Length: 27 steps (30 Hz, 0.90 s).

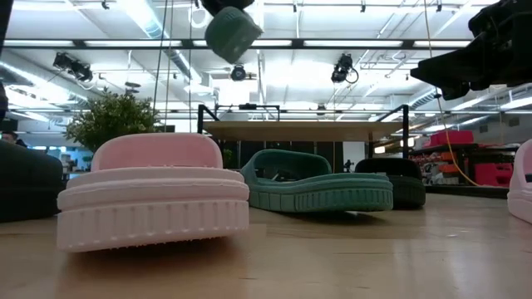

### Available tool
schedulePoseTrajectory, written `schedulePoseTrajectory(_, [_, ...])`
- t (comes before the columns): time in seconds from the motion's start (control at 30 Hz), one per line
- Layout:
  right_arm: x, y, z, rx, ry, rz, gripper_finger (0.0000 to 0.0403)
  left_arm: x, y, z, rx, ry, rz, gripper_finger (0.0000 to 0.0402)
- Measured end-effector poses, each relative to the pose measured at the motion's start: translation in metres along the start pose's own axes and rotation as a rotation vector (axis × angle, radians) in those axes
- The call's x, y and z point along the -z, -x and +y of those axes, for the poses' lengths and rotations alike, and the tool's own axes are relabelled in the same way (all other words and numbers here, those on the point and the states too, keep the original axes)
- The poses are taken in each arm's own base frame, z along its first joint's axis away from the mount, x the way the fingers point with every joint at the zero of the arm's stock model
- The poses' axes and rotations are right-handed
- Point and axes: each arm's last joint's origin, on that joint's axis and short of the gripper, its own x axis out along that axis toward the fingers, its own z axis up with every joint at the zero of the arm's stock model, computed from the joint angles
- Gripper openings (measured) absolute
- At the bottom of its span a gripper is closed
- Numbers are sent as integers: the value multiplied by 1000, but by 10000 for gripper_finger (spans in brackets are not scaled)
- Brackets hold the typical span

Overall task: Pick and place slides into the shelf
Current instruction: Put the left green slide on the shelf

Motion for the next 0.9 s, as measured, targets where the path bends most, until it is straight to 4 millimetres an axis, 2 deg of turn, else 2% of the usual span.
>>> schedulePoseTrajectory(0.1, [0,0,0,0,0,0,165,-3,-19,5,48,-36,8,13])
schedulePoseTrajectory(0.33, [0,0,0,-1,0,1,165,0,-72,4,-36,-32,102,14])
schedulePoseTrajectory(0.57, [0,0,0,-2,0,2,165,13,-128,-10,-69,-124,226,21])
schedulePoseTrajectory(0.73, [0,0,0,-2,0,2,165,22,-158,-21,-80,-151,288,18])
schedulePoseTrajectory(0.9, [0,0,0,-2,0,2,165,29,-176,-27,-86,-156,322,14])
